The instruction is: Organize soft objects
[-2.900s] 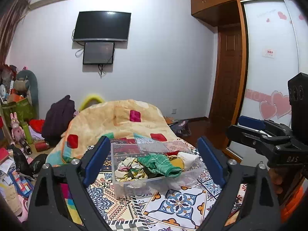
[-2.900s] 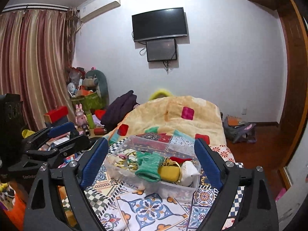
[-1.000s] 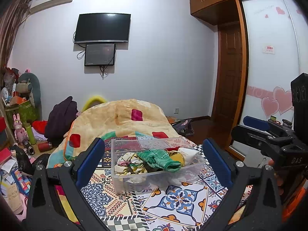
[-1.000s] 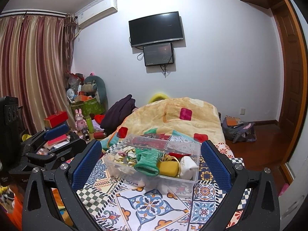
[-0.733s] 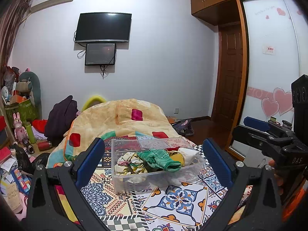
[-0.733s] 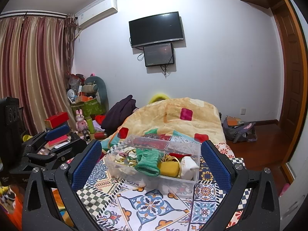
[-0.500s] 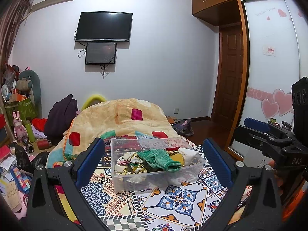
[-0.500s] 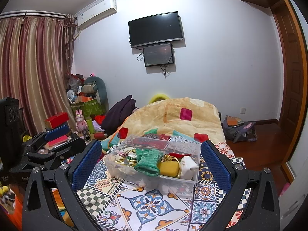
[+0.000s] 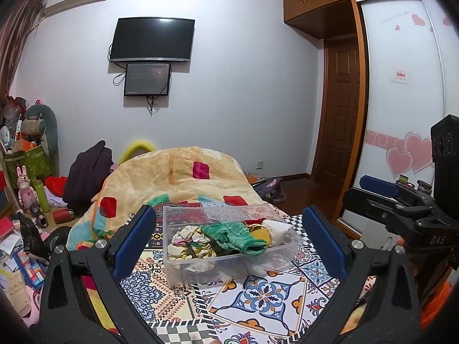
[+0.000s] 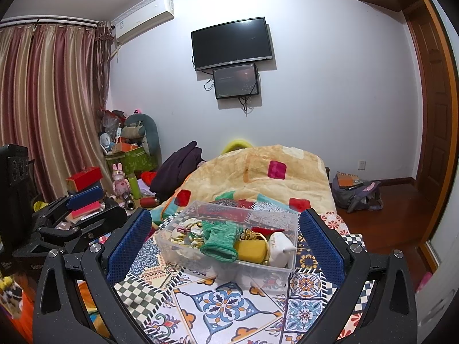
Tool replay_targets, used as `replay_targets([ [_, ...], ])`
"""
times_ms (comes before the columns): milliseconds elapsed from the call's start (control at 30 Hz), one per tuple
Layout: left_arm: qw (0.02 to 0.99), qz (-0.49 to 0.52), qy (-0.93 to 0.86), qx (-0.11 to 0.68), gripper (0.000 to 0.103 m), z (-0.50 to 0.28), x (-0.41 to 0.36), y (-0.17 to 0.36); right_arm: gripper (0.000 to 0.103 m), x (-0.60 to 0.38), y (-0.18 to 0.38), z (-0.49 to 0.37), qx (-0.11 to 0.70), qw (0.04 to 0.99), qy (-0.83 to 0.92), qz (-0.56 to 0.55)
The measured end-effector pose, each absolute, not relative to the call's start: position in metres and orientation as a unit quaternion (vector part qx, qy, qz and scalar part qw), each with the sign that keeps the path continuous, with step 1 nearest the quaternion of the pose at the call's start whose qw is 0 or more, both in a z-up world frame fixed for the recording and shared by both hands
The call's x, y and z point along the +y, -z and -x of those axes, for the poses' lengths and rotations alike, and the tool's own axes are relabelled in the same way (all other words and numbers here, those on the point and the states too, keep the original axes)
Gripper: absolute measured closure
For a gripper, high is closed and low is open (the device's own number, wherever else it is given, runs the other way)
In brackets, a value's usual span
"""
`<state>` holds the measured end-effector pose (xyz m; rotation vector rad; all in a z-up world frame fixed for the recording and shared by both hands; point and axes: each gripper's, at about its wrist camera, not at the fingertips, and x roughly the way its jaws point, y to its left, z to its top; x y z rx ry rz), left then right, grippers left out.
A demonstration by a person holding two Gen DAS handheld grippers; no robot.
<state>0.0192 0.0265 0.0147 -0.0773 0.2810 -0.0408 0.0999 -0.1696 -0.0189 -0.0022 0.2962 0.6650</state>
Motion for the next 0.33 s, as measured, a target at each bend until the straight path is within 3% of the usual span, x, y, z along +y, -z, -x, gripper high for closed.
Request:
replay_targets([
  [333, 0.99, 0.039, 0.015, 0.138, 0.0, -0.0197, 0.0265, -0.0163, 0.0, -0.1687, 0.0203, -0.1018, 0.147, 0.935, -0.324, 0.001],
])
